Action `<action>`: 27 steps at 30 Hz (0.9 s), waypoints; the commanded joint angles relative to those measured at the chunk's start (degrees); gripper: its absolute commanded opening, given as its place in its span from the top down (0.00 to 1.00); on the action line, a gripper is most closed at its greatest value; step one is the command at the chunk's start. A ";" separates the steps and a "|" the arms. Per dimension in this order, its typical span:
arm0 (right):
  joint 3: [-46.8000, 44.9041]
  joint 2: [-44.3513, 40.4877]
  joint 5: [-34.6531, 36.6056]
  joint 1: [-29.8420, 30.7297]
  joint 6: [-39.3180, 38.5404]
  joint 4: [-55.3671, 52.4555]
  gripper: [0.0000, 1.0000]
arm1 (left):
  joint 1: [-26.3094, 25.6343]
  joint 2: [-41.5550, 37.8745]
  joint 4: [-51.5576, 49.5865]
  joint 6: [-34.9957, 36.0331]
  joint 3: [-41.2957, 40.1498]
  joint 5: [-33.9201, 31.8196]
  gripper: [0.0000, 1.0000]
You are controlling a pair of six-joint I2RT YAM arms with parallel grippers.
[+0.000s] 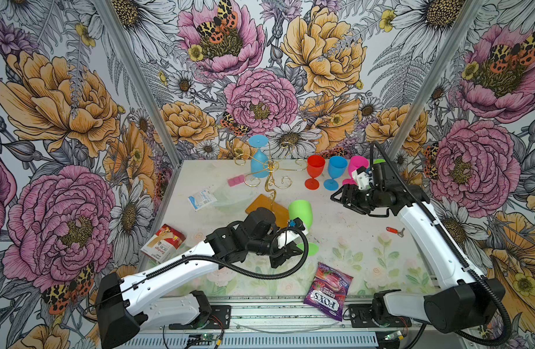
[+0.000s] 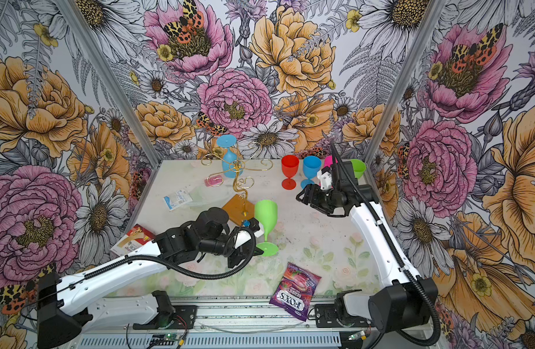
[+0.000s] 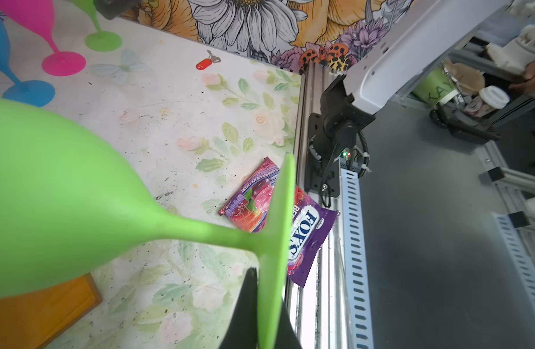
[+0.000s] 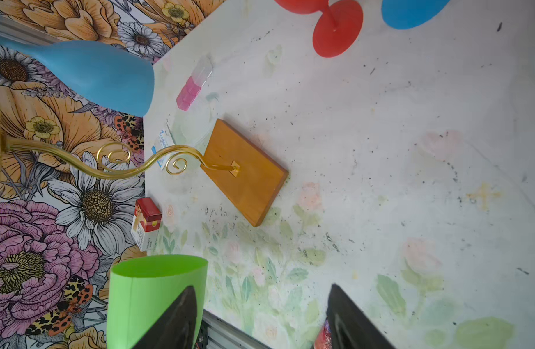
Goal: Take the wine glass off the wine glass rack
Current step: Pick up the wine glass from the wine glass rack.
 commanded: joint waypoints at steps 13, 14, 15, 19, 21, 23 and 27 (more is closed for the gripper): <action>9.19 8.36 -9.11 6.32 1.81 -4.13 0.40 | -12.93 -2.50 3.33 30.59 -8.44 -41.19 1.00; 9.72 8.51 -9.19 6.45 1.81 -4.13 0.41 | -13.36 -2.78 4.42 31.70 -9.06 -42.45 1.00; 10.11 8.62 -9.73 6.53 1.94 -4.01 0.43 | -13.69 -2.95 5.30 32.91 -9.76 -43.65 1.00; 10.39 9.06 -11.89 8.38 1.81 -4.04 0.48 | -14.80 -2.41 7.75 38.03 -11.63 -50.70 1.00; 10.26 9.08 -12.66 9.59 1.67 -4.00 0.49 | -14.87 -1.92 8.36 39.77 -12.37 -52.78 1.00; 10.51 9.15 -13.35 10.35 1.30 -4.05 0.51 | -14.95 -1.84 9.75 41.70 -13.54 -53.65 1.00; 11.05 9.40 -14.13 11.11 0.86 -4.05 0.52 | -15.62 -1.27 13.38 46.10 -15.91 -56.90 1.00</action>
